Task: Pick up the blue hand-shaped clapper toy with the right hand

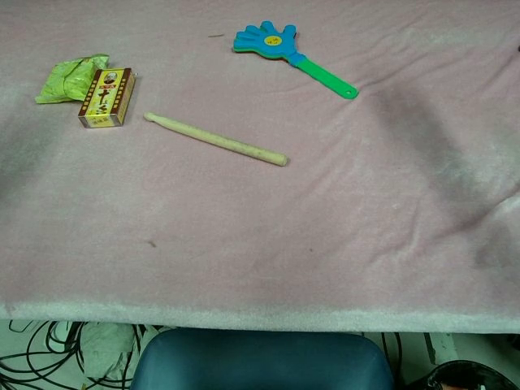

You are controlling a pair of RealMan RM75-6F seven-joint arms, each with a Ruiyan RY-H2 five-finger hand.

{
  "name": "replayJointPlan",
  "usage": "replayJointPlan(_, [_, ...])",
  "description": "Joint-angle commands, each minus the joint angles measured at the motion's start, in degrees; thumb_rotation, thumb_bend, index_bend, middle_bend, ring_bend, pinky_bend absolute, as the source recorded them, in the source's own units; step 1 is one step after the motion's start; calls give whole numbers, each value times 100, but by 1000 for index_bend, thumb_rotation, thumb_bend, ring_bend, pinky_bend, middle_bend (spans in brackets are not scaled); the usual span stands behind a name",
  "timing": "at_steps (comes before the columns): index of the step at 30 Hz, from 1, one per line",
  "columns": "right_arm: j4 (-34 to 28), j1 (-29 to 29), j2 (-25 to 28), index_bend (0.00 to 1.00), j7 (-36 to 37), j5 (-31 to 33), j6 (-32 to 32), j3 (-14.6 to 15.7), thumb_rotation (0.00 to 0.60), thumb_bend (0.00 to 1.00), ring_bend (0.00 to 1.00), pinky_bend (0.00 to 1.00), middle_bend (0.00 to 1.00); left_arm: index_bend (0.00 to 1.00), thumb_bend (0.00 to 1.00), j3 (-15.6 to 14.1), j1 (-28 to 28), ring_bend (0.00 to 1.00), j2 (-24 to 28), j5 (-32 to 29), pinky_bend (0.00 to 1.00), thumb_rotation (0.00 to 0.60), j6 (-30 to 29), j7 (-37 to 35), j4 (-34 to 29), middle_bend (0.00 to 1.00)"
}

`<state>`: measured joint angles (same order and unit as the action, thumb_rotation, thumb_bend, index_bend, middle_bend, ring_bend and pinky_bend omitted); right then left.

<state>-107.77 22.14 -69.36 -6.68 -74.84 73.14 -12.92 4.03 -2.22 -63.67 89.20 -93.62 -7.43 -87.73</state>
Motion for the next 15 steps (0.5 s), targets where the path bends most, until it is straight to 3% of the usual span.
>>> replayJointPlan(1, [-76, 702, -396, 51, -817, 950, -587, -489, 600, 108, 0, 220, 26, 0, 0, -4, -2, 0, 4, 0, 0, 600, 10, -1, -9, 0])
replayJointPlan(8, [371, 1590, -1055, 131, -1729, 2253, -951, -961, 600, 128, 12, 220, 64, 0, 0, 6, -11, 0, 31, -42, 0, 600, 51, -40, -27, 0])
replayJointPlan(15, [1596, 2745, -2021, 200, -2649, 3767, -1169, -1389, 600, 144, 12, 220, 67, 0, 0, 17, -34, 0, 68, -96, 0, 600, 128, -120, -19, 0])
